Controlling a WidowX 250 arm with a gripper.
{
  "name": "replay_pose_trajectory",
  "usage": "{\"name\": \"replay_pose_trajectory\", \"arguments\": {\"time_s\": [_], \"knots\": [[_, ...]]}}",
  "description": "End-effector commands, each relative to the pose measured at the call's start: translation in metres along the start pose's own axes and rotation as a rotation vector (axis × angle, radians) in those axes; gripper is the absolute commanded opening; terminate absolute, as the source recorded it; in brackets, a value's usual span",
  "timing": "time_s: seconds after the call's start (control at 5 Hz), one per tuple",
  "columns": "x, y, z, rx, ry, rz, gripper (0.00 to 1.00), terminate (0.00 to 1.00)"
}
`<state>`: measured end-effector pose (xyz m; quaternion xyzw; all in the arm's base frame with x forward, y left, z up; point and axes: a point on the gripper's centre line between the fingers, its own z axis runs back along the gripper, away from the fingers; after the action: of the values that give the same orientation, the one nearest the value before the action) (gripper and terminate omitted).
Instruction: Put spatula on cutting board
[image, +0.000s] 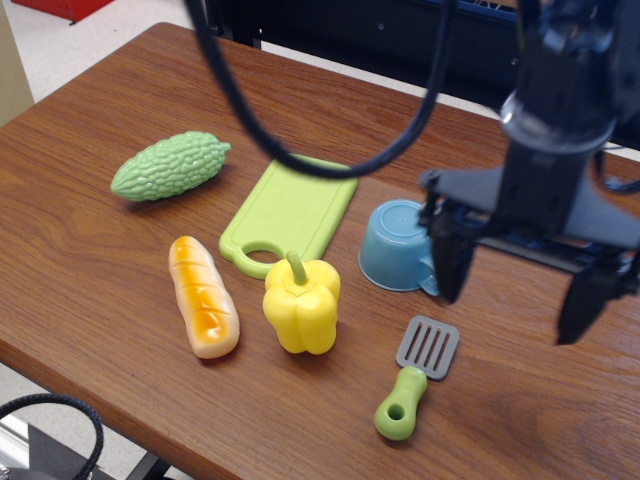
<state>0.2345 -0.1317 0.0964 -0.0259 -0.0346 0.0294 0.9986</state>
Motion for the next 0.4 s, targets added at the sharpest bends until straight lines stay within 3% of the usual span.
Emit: {"name": "replay_pose_trajectory", "arguments": {"time_s": [0.0, 0.2], "knots": [[-0.0178, 0.0106, -0.0138, 0.002, -0.079, -0.032, 1.0, 0.0], [-0.0278, 0.018, -0.0217, 0.003, -0.082, -0.046, 1.0, 0.0]]}}
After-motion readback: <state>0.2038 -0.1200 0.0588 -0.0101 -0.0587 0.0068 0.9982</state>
